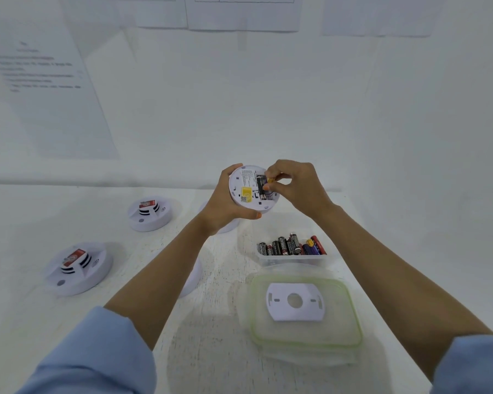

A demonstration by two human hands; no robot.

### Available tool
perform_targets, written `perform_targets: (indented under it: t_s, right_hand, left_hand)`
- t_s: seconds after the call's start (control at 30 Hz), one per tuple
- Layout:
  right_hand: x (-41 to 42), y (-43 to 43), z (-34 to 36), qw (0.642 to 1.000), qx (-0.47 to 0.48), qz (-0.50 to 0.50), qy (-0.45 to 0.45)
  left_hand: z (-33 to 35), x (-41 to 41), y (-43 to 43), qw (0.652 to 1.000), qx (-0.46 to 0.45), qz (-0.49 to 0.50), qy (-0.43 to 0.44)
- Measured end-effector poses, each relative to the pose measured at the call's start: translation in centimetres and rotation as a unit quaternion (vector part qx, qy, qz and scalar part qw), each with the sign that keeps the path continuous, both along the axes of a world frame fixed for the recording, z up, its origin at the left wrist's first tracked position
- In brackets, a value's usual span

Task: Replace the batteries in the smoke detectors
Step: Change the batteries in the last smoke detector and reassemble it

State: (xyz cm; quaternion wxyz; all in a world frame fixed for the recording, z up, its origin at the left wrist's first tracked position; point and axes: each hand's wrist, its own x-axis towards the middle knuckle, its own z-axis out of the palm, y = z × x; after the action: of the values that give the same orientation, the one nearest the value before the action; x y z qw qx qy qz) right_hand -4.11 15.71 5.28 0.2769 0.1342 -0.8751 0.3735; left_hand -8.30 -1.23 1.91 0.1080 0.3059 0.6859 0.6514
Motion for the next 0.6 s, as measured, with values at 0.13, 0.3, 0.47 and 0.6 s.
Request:
perform_targets:
  t_s: [0.13, 0.3, 0.47, 0.6]
  right_hand:
    - [0.3, 0.1, -0.6, 1.0, -0.019, 0.013, -0.013]
    - [-0.1, 0.4, -0.5, 0.994, -0.1, 0.002, -0.036]
    - [-1.2, 1.0, -0.7, 0.996, -0.041, -0.042, -0.061]
    - [-1.2, 0.6, -0.5, 0.989, -0.091, -0.032, -0.108]
  left_hand:
    - [-0.5, -0.1, 0.1, 1.0, -0.011, -0.001, 0.006]
    - [-0.9, -0.5, 0.4, 1.0, -0.004, -0.012, 0.008]
    - [-0.8, -0.6, 0.6, 1.0, 0.009, -0.006, 0.013]
    - [-0.3, -0.5, 0.8, 0.999, 0.028, 0.003, 0.021]
